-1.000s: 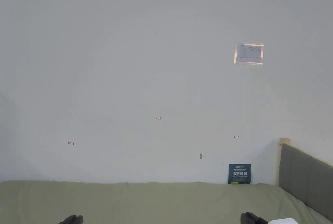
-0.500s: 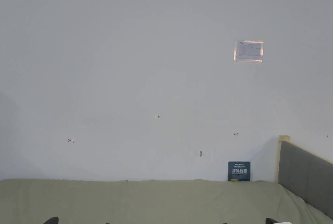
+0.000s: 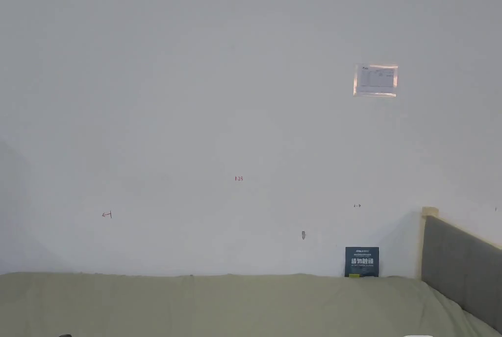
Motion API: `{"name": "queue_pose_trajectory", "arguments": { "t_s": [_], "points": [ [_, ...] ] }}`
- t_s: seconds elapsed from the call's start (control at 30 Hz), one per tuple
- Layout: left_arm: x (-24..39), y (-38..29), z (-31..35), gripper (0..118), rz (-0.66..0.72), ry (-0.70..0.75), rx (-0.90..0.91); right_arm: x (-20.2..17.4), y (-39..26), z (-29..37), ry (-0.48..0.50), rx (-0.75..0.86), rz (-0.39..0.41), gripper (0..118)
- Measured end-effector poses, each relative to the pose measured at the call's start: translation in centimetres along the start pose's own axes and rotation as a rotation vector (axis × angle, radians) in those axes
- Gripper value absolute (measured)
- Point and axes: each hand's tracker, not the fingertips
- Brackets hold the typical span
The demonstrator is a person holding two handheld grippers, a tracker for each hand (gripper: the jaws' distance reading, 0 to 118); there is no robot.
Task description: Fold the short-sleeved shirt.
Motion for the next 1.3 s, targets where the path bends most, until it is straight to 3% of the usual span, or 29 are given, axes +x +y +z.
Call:
{"name": "queue_pose_trajectory", "arguments": {
  "t_s": [0.1,0.37,0.9,1.0,1.17,1.3],
  "points": [
    [-0.1,0.0,0.1,118,0.01,0.004,0.002,-0.6,0.7,0.5,-0.086,0.039,0.014,116],
    [-0.4,0.0,0.0,118,0.033,0.014,-0.005,-2.0,2.4,1.7,-0.146,0.037,-0.046,116],
    [-0.1,-0.1,-0.2,118,0.042,0.007,-0.003,-0.8,2.3,1.2,-0.068,0.025,-0.145,116],
    [-0.2,-0.2,-0.2,118,0.042,0.011,-0.003,-1.0,2.0,1.3,-0.149,0.047,-0.089,116],
    [-0.3,-0.3,-0.2,118,0.046,0.016,-0.008,-1.9,1.7,1.2,-0.176,-0.006,0.05,116],
    [-0.3,-0.3,-0.3,118,0.053,0.015,-0.008,-2.3,0.9,1.4,-0.201,0.03,0.082,116]
  ]
}}
